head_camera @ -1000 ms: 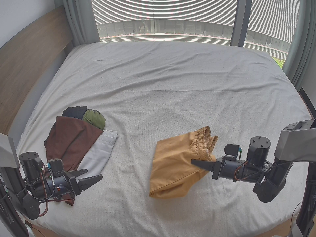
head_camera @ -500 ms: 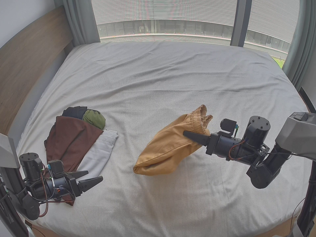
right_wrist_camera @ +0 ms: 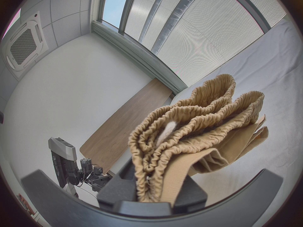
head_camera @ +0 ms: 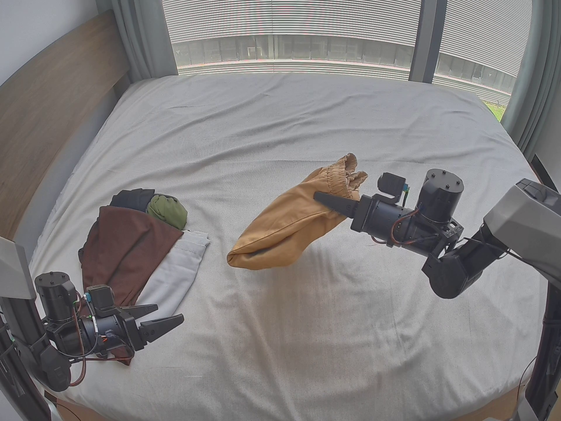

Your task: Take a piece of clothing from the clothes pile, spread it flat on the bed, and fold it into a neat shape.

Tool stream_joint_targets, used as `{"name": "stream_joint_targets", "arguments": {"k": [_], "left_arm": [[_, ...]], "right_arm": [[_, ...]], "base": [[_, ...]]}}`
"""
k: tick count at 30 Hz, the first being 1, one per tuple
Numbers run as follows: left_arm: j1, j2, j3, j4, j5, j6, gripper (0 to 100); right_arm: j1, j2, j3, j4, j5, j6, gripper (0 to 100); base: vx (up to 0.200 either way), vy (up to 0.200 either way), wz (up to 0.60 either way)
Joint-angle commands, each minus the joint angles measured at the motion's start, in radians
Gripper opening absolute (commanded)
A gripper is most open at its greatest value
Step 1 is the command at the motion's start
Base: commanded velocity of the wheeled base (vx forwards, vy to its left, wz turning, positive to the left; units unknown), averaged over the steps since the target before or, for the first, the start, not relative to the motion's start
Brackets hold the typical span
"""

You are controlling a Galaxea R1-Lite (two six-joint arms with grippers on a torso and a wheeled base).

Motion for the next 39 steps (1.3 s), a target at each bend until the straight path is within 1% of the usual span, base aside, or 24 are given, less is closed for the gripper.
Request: {"name": "stream_joint_targets", "arguments": {"k": [1, 8, 21, 25, 28, 32, 36, 39], "left_arm": [[-0.001, 0.003, 0.017, 0.0, -0.002, -0.001, 100], [0.004, 0.015, 0.017, 0.0, -0.002, -0.001, 100], [0.005, 0.035, 0.017, 0.0, 0.0, 0.001, 100], [0.007, 0.036, 0.017, 0.0, 0.0, 0.001, 100], [0.005, 0.036, 0.017, 0.0, -0.002, 0.001, 100], [0.007, 0.044, 0.017, 0.0, 0.0, 0.001, 100], [0.007, 0.05, 0.017, 0.0, 0.0, 0.001, 100], [0.007, 0.059, 0.017, 0.0, 0.0, 0.002, 100]], "right_arm": [[-0.011, 0.071, -0.118, 0.053, 0.0, 0.0, 0], [-0.014, 0.127, -0.23, 0.119, 0.0, 0.0, 0], [-0.017, 0.174, -0.35, 0.185, 0.0, 0.0, 0], [-0.014, 0.202, -0.438, 0.24, -0.001, 0.0, 0], [-0.009, 0.206, -0.467, 0.257, -0.001, -0.001, 0], [0.0, 0.254, -0.549, 0.329, -0.001, -0.015, 0], [0.003, 0.301, -0.573, 0.34, -0.001, -0.041, 0], [-0.012, 0.374, -0.563, 0.332, -0.001, -0.075, 0]], "base": [[0.0, 0.0, 0.0], [0.0, 0.0, 0.0], [0.0, 0.0, 0.0], [0.0, 0.0, 0.0], [0.0, 0.0, 0.0], [0.0, 0.0, 0.0], [0.0, 0.0, 0.0], [0.0, 0.0, 0.0]]}}
